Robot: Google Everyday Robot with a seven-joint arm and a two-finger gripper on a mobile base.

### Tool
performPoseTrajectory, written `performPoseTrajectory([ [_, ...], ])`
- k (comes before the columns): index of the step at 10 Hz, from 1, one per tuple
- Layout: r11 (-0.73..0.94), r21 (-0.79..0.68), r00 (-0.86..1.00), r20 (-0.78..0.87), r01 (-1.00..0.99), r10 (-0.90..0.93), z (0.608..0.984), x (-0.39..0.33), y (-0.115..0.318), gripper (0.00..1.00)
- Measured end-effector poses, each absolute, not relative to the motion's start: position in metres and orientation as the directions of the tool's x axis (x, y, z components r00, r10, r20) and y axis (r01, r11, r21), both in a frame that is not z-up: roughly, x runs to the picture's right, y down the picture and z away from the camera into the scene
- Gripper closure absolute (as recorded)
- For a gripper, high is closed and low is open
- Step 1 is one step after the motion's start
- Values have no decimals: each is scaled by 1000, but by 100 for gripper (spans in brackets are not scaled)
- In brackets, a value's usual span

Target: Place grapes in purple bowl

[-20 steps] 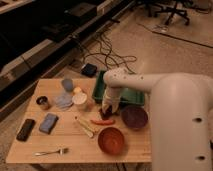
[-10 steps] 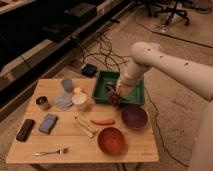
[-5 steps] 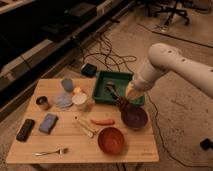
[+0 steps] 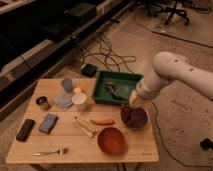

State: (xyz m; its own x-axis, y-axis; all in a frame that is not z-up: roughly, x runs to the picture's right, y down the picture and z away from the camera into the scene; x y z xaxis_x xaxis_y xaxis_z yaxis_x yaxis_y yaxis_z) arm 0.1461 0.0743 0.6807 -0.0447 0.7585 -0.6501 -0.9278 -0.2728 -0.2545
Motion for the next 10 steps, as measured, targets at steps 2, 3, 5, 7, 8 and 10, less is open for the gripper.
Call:
performPoseTrajectory([
  [2,-296,-227,-80,-653,-928,753,686,158,74,100],
  [3,-309,-211,-100,-655,-927,749,690,165,74,100],
  [5,-333,-187,-131,-663,-924,737,699,175,75,100],
  [7,-347,-158,-148,-689,-924,709,716,181,84,83],
  [8,-350,-149,-153,-697,-925,700,719,183,88,75],
  [10,-368,-124,-175,-713,-922,679,731,187,94,55],
])
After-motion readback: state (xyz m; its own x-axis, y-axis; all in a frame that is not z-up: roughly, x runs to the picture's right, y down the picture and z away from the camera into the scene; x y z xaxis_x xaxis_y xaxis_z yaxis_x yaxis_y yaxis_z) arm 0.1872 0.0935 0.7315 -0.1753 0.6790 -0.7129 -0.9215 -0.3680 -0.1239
